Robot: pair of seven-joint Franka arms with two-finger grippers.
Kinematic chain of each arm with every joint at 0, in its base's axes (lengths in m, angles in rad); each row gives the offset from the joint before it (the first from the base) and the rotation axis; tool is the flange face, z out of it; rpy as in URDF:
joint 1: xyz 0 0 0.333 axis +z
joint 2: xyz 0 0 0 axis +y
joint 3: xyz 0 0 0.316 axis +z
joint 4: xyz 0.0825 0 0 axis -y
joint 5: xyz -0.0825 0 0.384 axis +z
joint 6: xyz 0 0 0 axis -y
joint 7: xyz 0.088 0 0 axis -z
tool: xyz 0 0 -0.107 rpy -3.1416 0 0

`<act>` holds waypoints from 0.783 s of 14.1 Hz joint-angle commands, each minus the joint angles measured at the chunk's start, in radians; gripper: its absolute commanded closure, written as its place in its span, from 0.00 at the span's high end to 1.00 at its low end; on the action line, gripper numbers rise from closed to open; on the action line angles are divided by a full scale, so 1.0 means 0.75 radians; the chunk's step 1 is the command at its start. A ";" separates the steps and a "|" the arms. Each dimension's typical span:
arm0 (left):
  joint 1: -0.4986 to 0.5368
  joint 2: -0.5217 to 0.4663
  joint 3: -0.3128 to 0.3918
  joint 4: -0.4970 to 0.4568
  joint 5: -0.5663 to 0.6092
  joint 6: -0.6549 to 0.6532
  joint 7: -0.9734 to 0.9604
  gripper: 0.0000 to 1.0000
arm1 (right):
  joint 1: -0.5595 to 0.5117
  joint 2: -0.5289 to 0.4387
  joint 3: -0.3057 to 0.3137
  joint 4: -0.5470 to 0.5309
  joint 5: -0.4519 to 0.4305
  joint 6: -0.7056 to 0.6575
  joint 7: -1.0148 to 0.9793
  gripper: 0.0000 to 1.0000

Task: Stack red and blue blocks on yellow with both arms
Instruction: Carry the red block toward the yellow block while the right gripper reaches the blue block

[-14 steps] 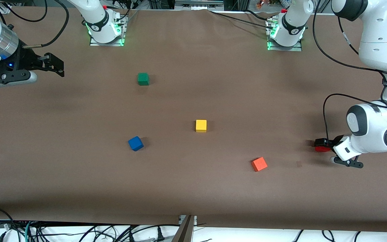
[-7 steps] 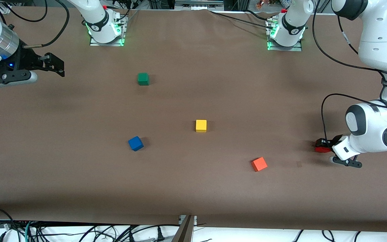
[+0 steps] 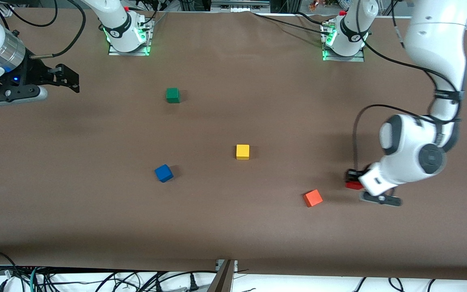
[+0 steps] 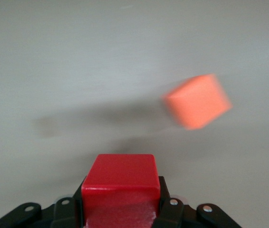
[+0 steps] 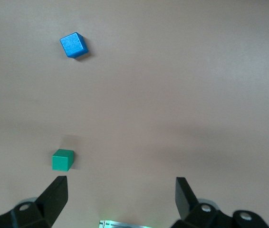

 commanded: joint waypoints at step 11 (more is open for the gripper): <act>-0.618 0.184 0.038 0.329 -0.007 -0.037 -0.816 0.06 | 0.072 0.229 0.008 -0.063 0.057 0.252 0.100 1.00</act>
